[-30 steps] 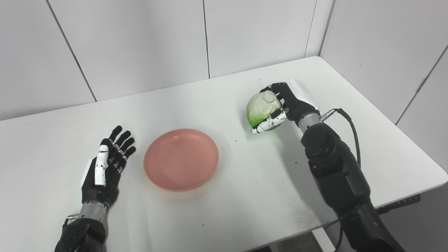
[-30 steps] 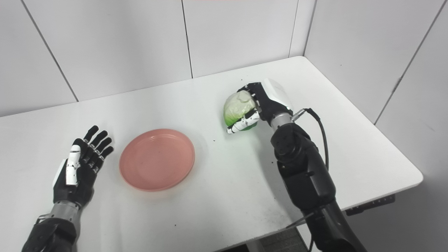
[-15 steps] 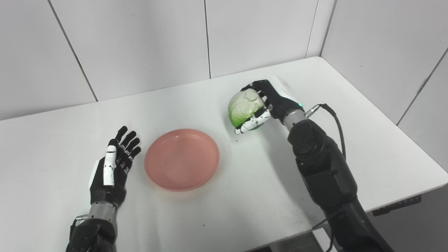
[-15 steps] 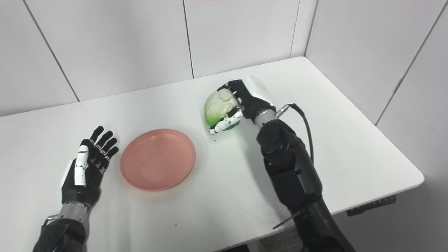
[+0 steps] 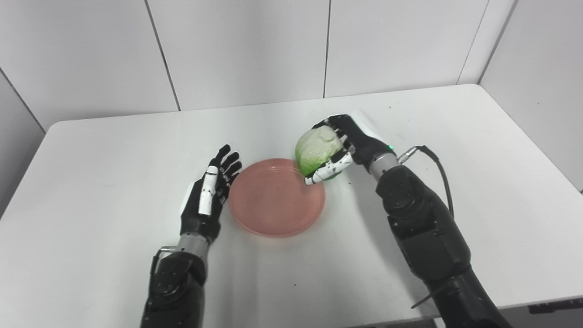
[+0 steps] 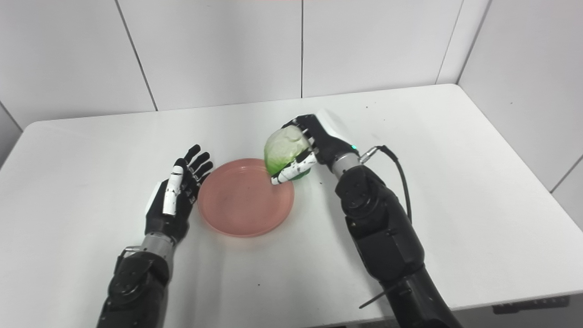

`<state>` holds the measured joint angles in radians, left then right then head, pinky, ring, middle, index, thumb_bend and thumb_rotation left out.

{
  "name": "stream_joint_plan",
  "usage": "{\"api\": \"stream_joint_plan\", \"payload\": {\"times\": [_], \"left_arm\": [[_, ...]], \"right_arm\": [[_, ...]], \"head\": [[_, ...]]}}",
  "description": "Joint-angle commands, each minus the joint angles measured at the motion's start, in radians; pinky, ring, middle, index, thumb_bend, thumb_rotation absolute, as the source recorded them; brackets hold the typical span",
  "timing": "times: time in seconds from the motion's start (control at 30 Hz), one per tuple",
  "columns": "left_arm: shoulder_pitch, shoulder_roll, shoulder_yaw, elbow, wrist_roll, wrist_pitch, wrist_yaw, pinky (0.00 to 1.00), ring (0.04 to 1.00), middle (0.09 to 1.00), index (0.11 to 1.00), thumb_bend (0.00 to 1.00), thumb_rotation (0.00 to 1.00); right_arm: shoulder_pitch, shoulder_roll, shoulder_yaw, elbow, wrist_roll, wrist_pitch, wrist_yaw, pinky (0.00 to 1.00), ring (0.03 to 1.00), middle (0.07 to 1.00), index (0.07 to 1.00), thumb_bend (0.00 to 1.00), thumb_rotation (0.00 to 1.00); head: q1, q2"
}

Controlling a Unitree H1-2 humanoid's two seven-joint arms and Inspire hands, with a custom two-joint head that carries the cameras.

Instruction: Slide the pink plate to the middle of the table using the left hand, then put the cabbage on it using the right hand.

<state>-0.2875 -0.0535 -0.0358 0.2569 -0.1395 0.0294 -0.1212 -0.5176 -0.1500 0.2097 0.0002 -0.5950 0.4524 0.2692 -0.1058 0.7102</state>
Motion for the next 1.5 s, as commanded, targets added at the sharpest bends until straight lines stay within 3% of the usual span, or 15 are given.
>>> {"api": "stream_joint_plan", "payload": {"times": [0.0, 0.37, 0.8, 1.23, 1.43, 1.47], "left_arm": [[0.015, -0.015, -0.011, 0.013, 0.015, 0.066, 0.016, 0.89, 0.905, 0.908, 0.900, 0.48, 1.00], [0.010, -0.039, -0.023, 0.010, 0.038, 0.066, 0.035, 0.91, 0.910, 0.915, 0.911, 0.48, 1.00], [0.006, -0.045, -0.018, 0.013, 0.041, 0.058, 0.038, 0.90, 0.909, 0.917, 0.915, 0.48, 1.00], [0.009, -0.041, -0.014, -0.002, 0.034, 0.077, 0.030, 0.92, 0.922, 0.927, 0.922, 0.48, 1.00], [0.007, -0.043, -0.013, -0.002, 0.028, 0.076, 0.026, 0.92, 0.923, 0.926, 0.924, 0.47, 1.00], [0.007, -0.042, -0.013, -0.002, 0.030, 0.077, 0.027, 0.92, 0.923, 0.926, 0.922, 0.47, 1.00]], "right_arm": [[-0.058, 0.014, 0.011, 0.000, 0.012, -0.064, -0.039, 0.33, 0.369, 0.483, 0.559, 0.51, 0.00], [-0.051, 0.028, 0.082, 0.062, 0.030, -0.083, -0.062, 0.34, 0.377, 0.480, 0.558, 0.51, 0.00], [-0.041, 0.032, 0.138, 0.139, 0.029, -0.172, -0.110, 0.32, 0.365, 0.474, 0.564, 0.51, 0.00], [-0.017, 0.001, 0.178, 0.136, 0.008, -0.149, -0.079, 0.33, 0.373, 0.471, 0.557, 0.51, 0.00], [-0.020, -0.023, 0.208, 0.110, -0.011, -0.113, -0.035, 0.45, 0.444, 0.522, 0.532, 0.52, 0.03], [-0.022, -0.031, 0.217, 0.101, -0.020, -0.108, -0.019, 0.49, 0.544, 0.609, 0.608, 0.66, 0.09]], "head": [[0.014, 0.003], [0.065, 0.014], [0.062, 0.027], [0.056, 0.036], [0.055, 0.037], [0.054, 0.037]]}}
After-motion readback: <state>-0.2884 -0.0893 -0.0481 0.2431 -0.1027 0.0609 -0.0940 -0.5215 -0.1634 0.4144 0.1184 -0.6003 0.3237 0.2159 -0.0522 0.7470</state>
